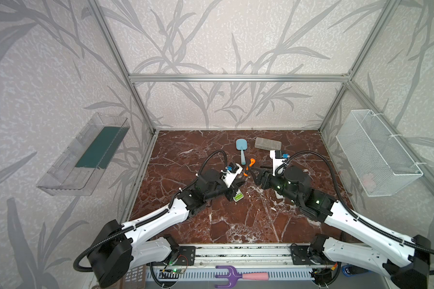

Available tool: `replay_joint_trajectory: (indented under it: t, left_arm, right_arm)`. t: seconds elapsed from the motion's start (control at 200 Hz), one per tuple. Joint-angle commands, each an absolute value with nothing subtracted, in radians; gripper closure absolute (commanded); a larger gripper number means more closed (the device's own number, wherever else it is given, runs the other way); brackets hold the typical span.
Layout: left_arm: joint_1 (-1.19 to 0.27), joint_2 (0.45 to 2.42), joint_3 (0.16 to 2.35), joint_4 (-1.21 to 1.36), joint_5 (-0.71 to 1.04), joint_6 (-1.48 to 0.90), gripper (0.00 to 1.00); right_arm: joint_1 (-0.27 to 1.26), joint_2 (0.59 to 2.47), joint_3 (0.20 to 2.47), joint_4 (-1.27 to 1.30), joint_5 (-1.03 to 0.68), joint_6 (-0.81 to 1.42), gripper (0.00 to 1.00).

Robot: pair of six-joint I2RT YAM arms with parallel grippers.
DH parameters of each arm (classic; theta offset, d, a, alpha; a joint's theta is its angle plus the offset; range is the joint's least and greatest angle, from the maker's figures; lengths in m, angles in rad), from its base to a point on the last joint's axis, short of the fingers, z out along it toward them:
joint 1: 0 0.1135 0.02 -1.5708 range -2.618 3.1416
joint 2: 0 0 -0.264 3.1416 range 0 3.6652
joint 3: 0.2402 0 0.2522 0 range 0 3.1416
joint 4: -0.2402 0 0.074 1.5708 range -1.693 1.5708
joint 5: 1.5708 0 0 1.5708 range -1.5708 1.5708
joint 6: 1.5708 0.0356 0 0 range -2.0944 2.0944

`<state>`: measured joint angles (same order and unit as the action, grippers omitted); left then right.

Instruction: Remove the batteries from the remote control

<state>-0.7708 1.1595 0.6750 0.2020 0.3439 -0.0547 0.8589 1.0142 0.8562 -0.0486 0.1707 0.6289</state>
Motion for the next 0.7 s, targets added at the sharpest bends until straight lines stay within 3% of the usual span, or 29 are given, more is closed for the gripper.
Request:
replay_joint_trajectory:
  t: [0.0,0.495,0.695]
  left_arm:
    - [-0.772,1.133,0.713,0.141,0.327,0.004,1.0]
    - [-0.773,1.099,0.704,0.089,0.324,0.049,1.0]
    - [-0.773,1.108,0.707,0.088,0.321,0.055,1.0]
  right_arm:
    - [0.853,1.052,0.908,-0.114,0.141,0.673,0.36]
    - [0.804,1.181,0.953,-0.103,-0.004,0.757,0.46]
    - [0.801,1.196,0.957,-0.102,-0.026,0.758,0.61]
